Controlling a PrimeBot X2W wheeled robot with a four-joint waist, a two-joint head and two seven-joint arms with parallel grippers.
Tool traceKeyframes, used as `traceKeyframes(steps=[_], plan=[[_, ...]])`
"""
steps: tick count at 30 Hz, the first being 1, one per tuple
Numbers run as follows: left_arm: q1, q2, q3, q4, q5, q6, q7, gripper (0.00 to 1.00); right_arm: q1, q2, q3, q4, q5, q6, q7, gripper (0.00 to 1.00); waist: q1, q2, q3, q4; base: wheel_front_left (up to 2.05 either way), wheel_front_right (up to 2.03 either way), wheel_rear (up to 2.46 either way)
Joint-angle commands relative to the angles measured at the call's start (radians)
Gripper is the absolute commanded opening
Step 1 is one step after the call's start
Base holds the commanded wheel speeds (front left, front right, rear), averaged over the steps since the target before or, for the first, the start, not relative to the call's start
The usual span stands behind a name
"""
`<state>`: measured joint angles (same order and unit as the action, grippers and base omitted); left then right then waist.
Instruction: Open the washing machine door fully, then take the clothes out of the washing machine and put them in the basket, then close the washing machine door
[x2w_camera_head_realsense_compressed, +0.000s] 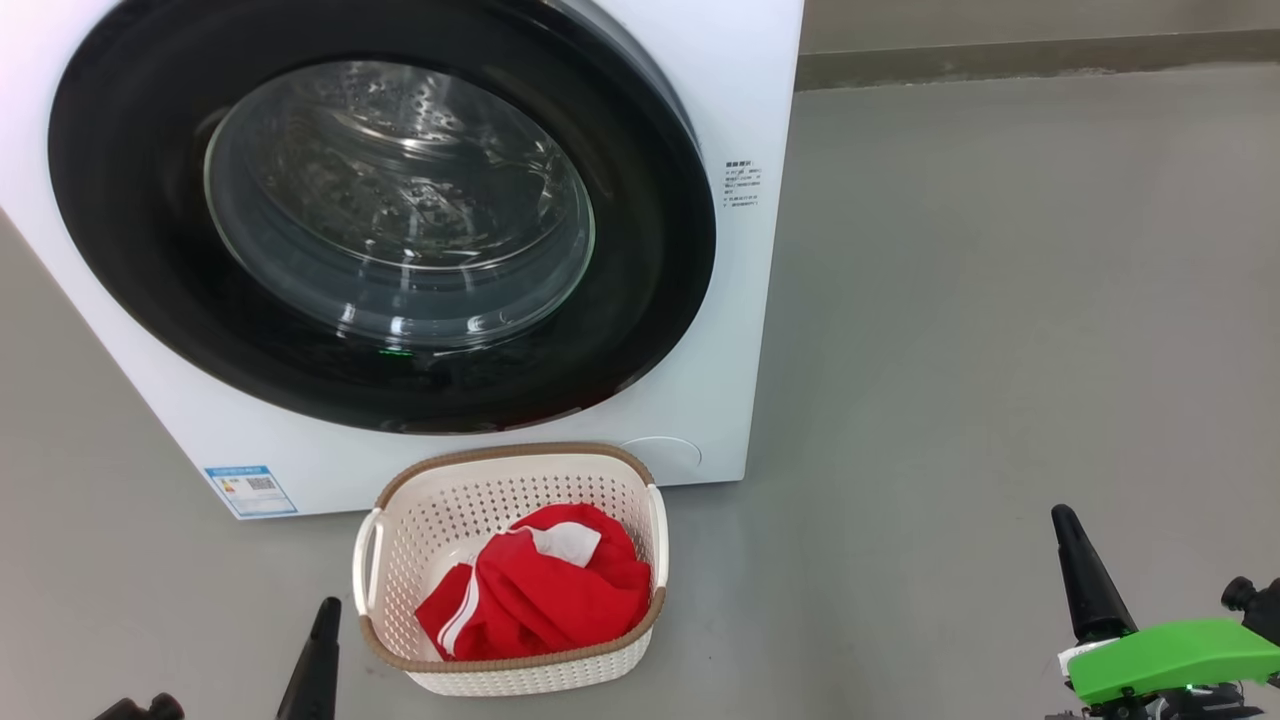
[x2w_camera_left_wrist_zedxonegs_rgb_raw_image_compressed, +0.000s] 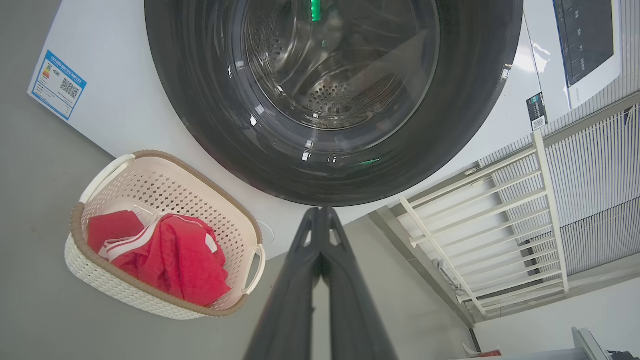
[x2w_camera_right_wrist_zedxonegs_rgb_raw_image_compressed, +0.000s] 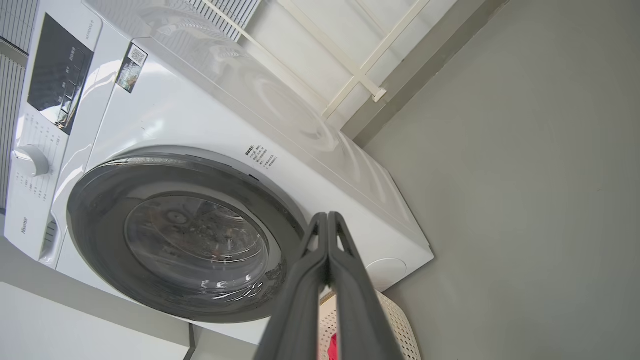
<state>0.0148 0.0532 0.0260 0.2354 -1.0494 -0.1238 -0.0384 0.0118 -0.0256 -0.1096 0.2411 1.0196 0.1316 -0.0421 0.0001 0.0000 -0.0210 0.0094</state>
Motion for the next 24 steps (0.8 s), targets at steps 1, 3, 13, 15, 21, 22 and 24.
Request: traceKeyframes(steps=[1,3,13,15,21,22,24], plan=[[-0.050,0.009,0.026,-0.018,-0.030,-0.004,0.006,0.00,-0.057,-0.016,0.010,-0.023,0.030,0.000,0.006,0.00,-0.0001,0.0000,0.001,0.000,0.00,0.00,0.00],[-0.053,0.008,0.028,-0.017,-0.051,-0.004,0.012,0.00,-0.059,-0.016,0.010,-0.022,0.052,0.000,0.012,0.00,-0.0001,0.0000,0.001,-0.001,0.00,0.00,0.00],[-0.067,0.006,0.041,-0.011,-0.155,-0.005,0.041,0.00,-0.072,-0.018,0.007,-0.017,0.162,-0.001,0.042,0.00,-0.0001,0.0000,0.006,-0.002,0.00,0.00,0.00],[-0.070,0.006,0.043,-0.010,-0.176,-0.005,0.047,0.00,-0.074,-0.018,0.006,-0.016,0.185,-0.001,0.047,0.00,-0.0001,0.0000,0.007,-0.003,0.00,0.00,0.00],[-0.079,0.004,0.051,-0.007,-0.239,-0.005,0.064,0.00,-0.082,-0.019,0.004,-0.012,0.251,-0.001,0.065,0.00,-0.0001,0.0000,0.010,-0.004,0.00,0.00,0.00],[-0.080,0.004,0.052,-0.007,-0.249,-0.005,0.067,0.00,-0.083,-0.019,0.004,-0.012,0.262,-0.001,0.068,0.00,-0.0001,0.0000,0.010,-0.004,0.00,0.00,0.00],[-0.083,0.004,0.054,-0.005,-0.270,-0.005,0.073,0.00,-0.085,-0.020,0.004,-0.011,0.284,-0.001,0.074,0.00,-0.0001,0.0000,0.011,-0.004,0.00,0.00,0.00]])
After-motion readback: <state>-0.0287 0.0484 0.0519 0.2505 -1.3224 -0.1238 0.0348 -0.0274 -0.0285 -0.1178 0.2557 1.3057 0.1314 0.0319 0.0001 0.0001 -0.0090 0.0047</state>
